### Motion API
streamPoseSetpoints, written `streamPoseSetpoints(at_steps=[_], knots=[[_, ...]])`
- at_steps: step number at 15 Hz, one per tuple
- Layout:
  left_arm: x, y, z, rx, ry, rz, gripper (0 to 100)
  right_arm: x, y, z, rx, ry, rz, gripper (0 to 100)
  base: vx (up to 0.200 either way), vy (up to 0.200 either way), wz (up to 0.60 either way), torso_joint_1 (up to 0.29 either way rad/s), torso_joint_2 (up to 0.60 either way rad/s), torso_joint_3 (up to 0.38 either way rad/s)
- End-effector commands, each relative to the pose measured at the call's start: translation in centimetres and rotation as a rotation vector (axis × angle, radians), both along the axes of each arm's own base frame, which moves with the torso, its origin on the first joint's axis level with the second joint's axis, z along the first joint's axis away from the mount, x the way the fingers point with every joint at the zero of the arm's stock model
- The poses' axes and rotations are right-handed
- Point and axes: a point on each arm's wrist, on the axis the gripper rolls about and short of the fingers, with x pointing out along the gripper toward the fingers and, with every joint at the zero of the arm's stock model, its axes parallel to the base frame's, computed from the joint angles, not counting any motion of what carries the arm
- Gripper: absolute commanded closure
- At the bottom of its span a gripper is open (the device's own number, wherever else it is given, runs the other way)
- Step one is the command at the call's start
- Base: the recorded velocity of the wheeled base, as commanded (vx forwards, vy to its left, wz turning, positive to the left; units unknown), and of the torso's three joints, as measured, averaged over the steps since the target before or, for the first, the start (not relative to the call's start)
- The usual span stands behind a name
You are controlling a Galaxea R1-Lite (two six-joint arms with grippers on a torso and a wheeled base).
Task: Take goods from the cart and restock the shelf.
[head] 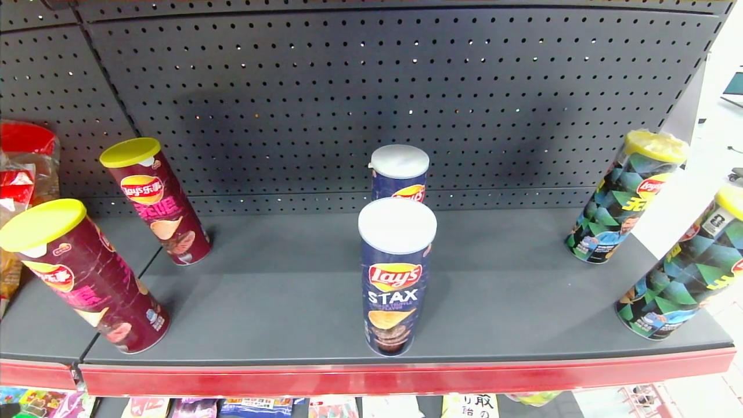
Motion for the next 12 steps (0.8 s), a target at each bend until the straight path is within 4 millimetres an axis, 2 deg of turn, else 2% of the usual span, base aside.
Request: streamPoseSetpoints(at_steps=[1, 2, 4, 5, 6, 7, 8, 10, 12], knots=[[-3.8, 1.2, -2.1, -0.042, -0.101, 0.178, 0, -0.4, 0.3, -0.8, -0.003, -0.023, -0.067, 0, 0.0, 0.0, 0.0, 0.0, 0.0, 0.0], [-5.3, 0.8, -3.4, -0.063, -0.091, 0.329, 0, -0.2, 0.7, -0.9, -0.003, -0.007, -0.142, 0, 0.0, 0.0, 0.0, 0.0, 0.0, 0.0], [-7.0, 0.2, -6.2, -0.067, -0.116, 0.433, 0, 0.1, 0.8, -2.0, -0.003, 0.021, -0.171, 0, 0.0, 0.0, 0.0, 0.0, 0.0, 0.0], [-7.0, 0.2, -6.6, -0.066, -0.112, 0.445, 0, 0.1, 0.9, -2.1, -0.001, 0.02, -0.149, 0, 0.0, 0.0, 0.0, 0.0, 0.0, 0.0], [-6.6, 0.1, -6.8, -0.083, -0.12, 0.448, 0, 0.2, 1.0, -2.1, 0.027, 0.013, 0.022, 0, 0.0, 0.0, 0.0, 0.0, 0.0, 0.0], [-6.4, 0.1, -6.9, -0.096, -0.133, 0.44, 0, 0.3, 1.1, -1.9, 0.032, 0.006, 0.089, 0, 0.0, 0.0, 0.0, 0.0, 0.0, 0.0], [-4.8, 0.0, -7.6, -0.137, -0.213, 0.364, 0, 1.1, 0.8, -1.4, -0.005, -0.003, 0.184, 0, 0.0, 0.0, 0.0, 0.0, 0.0, 0.0], [-3.7, -0.1, -8.1, -0.158, -0.309, 0.331, 0, 2.0, 0.6, -1.3, -0.034, -0.04, 0.203, 0, 0.0, 0.0, 0.0, 0.0, 0.0, 0.0], [-3.6, -0.1, -8.1, -0.153, -0.308, 0.351, 0, 1.4, 0.6, -3.9, -0.061, -0.111, 0.193, 0, 0.0, 0.0, 0.0, 0.0, 0.0, 0.0]])
